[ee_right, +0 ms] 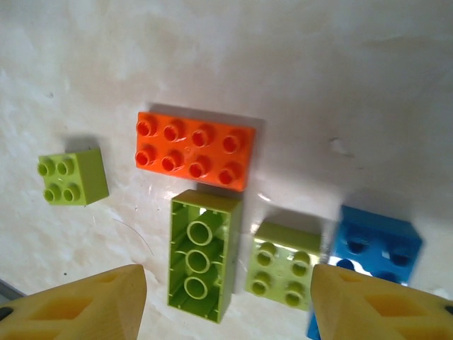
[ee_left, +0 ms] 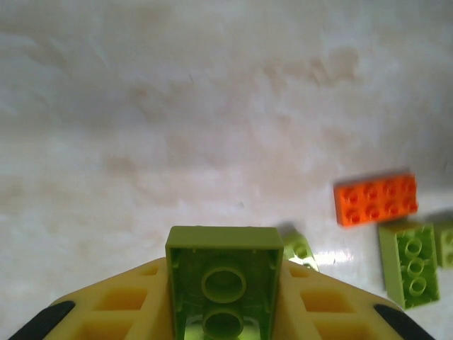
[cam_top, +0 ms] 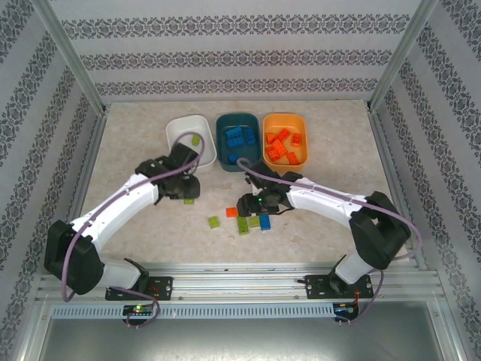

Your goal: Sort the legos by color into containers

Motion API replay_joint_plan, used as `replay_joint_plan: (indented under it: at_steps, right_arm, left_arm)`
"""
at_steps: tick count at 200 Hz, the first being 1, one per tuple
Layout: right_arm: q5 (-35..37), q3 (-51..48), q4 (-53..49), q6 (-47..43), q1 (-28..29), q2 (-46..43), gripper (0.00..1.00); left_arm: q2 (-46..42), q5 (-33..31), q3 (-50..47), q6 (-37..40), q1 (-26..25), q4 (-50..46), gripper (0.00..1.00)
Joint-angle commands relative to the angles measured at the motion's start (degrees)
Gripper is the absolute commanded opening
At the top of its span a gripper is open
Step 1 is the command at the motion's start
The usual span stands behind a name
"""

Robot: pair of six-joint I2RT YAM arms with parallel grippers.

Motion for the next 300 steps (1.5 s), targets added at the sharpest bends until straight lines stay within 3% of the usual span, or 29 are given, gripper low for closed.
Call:
replay_joint_plan:
  at_steps: [1,57,107,149,171,233,300]
  right_arm:
    - [4.43,4.24,-3.53,-0.45,2.7,4.05,0.63]
    - [7.32,6.87,-5.06,1.77,6.74,8.38,0.64]
    - [8.72,6.94,-6.46,3.02,9.51,9.92,0.64]
    - [9.51,6.42,-6.68,3.82,10.77,10.63,0.64]
    - [9.84,6.21,-6.79,3.84,10.86,11.17,0.63]
    - [12.35,7.26,-7.78,3.99,11.53,11.14,0.6]
    - [15.02,9.75,-9.34,4.71,14.68,10.33,0.6]
  left_arm:
    - [4.56,3.21,6.68,7.78,5.8,-3.4,0.33]
    - [23.05,4.85,23.44,12.23,14.44,-2.53,0.33]
    - [38.76,4.72,37.97,13.99,17.1,-4.56,0.33]
    - [46.49,4.76,45.52,14.72,17.86,-6.36,0.33]
    - [48.61,5.15,47.41,14.65,18.16,-6.81,0.33]
    - [49.04,6.0,48.85,14.44,18.23,-7.78,0.55]
    - [40.2,8.32,43.74,13.93,18.37,-6.52,0.58]
